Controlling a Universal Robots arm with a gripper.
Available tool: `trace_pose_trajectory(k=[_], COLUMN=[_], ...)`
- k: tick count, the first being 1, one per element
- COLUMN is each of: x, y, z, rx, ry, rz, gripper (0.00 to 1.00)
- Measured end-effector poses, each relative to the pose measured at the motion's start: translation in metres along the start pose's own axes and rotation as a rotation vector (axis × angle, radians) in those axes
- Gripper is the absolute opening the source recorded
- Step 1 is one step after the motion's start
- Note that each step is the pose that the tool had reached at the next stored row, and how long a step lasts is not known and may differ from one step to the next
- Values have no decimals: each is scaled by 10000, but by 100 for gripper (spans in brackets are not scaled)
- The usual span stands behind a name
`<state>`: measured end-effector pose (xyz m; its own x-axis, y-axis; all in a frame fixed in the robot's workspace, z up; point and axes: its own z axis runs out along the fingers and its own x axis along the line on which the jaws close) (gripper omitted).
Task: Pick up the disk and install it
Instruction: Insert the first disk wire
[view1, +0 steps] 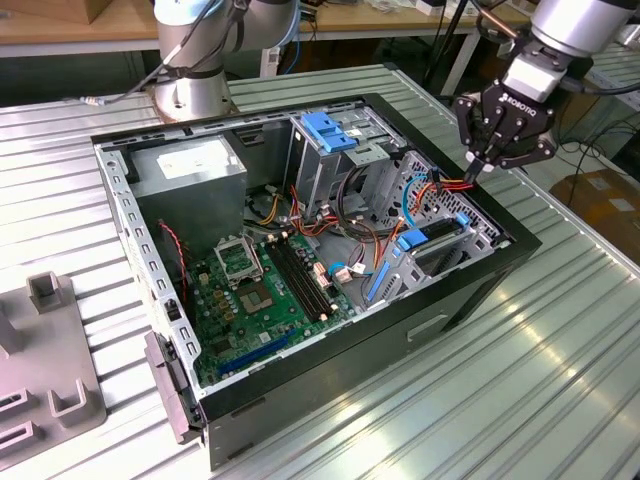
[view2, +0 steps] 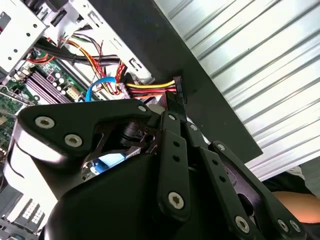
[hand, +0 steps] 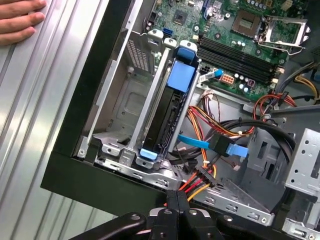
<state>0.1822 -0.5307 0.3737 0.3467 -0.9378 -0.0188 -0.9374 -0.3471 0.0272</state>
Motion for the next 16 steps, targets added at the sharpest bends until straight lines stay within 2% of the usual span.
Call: trace_pose_trajectory(k=[3,7,11,13,16], x=[-1,-1,-1,2,20], y=[-8,-9,-10,-20,-67], z=[0,0,5,7,6], rx=[-6,-22,-46,-57,-63], ry=[9,31,68,82,93], rz=[-279,-1119,-2439,-2920,-3215], gripper=[10,10,10,10,10])
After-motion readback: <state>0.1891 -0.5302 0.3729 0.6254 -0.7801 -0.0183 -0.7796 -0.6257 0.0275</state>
